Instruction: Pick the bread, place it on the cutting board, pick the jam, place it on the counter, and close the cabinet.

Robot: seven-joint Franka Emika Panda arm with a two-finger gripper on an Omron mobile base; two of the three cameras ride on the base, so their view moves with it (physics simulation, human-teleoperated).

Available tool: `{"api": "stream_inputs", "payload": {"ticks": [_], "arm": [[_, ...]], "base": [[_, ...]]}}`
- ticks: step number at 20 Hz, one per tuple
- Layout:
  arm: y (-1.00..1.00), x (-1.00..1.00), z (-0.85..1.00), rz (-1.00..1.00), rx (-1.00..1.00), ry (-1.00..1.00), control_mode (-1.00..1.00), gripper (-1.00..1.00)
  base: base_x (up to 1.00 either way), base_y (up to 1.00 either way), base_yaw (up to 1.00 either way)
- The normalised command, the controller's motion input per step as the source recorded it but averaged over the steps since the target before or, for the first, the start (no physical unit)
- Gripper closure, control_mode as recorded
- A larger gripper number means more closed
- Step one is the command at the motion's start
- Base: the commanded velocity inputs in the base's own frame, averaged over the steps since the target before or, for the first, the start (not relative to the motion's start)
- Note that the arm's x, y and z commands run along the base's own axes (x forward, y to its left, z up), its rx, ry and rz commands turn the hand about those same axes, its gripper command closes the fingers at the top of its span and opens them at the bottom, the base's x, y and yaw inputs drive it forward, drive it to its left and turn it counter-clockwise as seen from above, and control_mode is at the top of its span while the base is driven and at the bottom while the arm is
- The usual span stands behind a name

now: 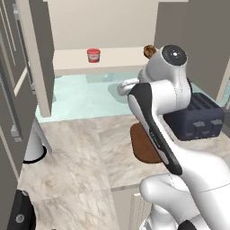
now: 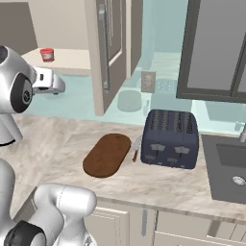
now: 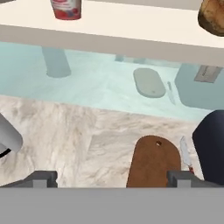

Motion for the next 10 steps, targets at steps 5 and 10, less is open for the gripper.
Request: {"api": "stream_inputs", "payload": {"ticks": [5,10], "arm": [[0.28,0.01,0.25,0.01,0.04,0.0,-1.0,-1.0],[0.13,0.43,0.18,0.08,0.08,0.0,-1.0,-1.0]], "base": [[0.0,0.0,0.0],[0.0,0.0,0.0]]}}
